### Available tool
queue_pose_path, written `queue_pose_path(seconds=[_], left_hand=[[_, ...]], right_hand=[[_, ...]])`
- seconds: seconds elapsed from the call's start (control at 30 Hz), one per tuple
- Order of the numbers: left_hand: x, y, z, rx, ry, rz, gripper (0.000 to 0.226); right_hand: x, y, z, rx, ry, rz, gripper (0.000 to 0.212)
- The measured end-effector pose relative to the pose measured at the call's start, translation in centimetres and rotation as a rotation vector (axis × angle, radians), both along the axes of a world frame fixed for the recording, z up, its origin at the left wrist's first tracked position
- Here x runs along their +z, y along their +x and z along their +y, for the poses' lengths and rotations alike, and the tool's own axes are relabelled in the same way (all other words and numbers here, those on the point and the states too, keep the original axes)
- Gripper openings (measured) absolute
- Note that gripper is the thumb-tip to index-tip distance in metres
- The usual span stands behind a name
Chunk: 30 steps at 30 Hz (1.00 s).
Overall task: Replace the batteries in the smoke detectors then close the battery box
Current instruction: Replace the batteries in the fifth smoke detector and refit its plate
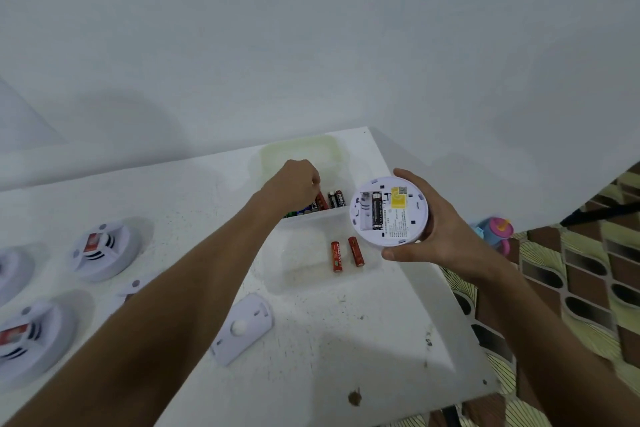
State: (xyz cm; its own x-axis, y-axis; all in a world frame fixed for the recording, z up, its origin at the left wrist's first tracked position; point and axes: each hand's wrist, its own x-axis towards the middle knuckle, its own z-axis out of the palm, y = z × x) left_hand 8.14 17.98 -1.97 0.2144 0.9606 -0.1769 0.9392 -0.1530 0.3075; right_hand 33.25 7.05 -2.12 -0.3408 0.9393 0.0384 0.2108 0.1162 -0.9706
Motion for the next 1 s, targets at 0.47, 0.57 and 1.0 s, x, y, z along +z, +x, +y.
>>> queue_pose_path(seconds=[0.47,0.57,1.0], left_hand=[[7.2,1.0,-13.0,-0.219,0.044,-0.471,0.042],[7.5,0.8,-13.7,-0.185,0.053,-0.458,0.048],[7.7,0.7,-15.4,-0.034,0.084,-0.45,0.056]], right_hand=[[1.4,-1.3,-1.7,0.091,0.053,0.041,0.102],[1.8,-1.9,-2.1,0.142,0.053,0.084,0.1],[2.2,-3.9,-2.2,0.215,0.072,0.094,0.1]])
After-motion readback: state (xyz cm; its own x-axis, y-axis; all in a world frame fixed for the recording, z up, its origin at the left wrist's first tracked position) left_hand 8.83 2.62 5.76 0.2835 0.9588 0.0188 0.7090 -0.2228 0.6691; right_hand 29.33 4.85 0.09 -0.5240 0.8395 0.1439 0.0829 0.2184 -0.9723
